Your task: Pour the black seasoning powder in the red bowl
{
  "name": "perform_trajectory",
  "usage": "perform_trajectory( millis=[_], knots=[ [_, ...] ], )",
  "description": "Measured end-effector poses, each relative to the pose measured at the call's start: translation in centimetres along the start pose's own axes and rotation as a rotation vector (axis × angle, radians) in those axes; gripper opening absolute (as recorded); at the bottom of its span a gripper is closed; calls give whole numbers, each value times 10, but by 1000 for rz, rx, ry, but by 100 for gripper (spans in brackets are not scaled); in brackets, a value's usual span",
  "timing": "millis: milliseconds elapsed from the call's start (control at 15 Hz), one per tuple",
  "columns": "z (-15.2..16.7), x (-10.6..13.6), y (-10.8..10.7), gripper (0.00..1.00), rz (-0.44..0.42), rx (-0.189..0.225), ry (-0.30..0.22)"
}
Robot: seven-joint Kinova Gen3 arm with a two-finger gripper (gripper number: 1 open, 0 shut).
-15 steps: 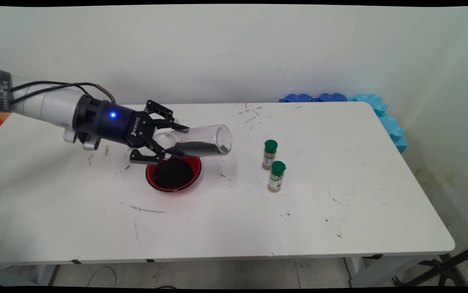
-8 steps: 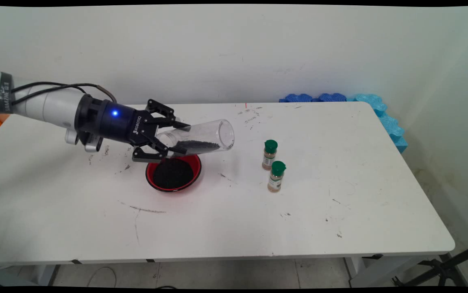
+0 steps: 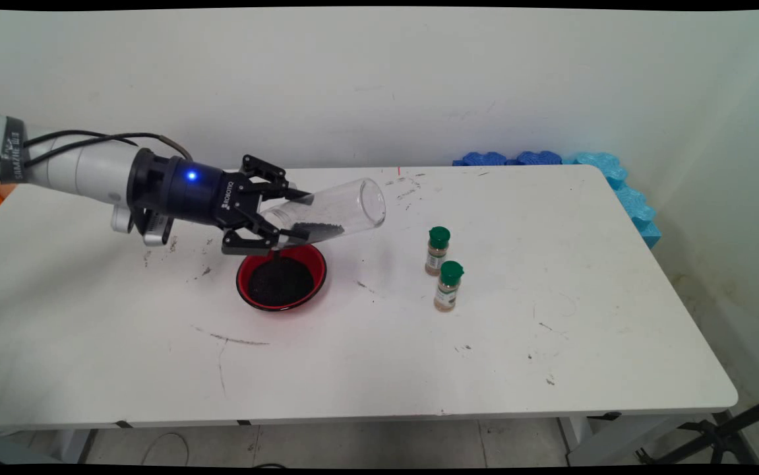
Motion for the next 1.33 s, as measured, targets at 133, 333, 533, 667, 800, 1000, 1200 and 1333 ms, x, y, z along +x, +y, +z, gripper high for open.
perform_trajectory(
  millis=[133,333,533,667,800,1000,1200,1333],
  knots=[
    [1,-2,1,0,-18,-12,-10],
    [1,-4,2,0,-37,-23,-21],
    [1,-6,4,0,-57,-37,-40],
    [1,-9,5,0,-76,-50,-56],
    [0,-12,7,0,-93,-62,-73],
    [-2,-16,8,0,-111,-73,-99],
    [-3,-19,8,0,-127,-83,-121],
    [-3,-21,9,0,-137,-90,-134]
  ],
)
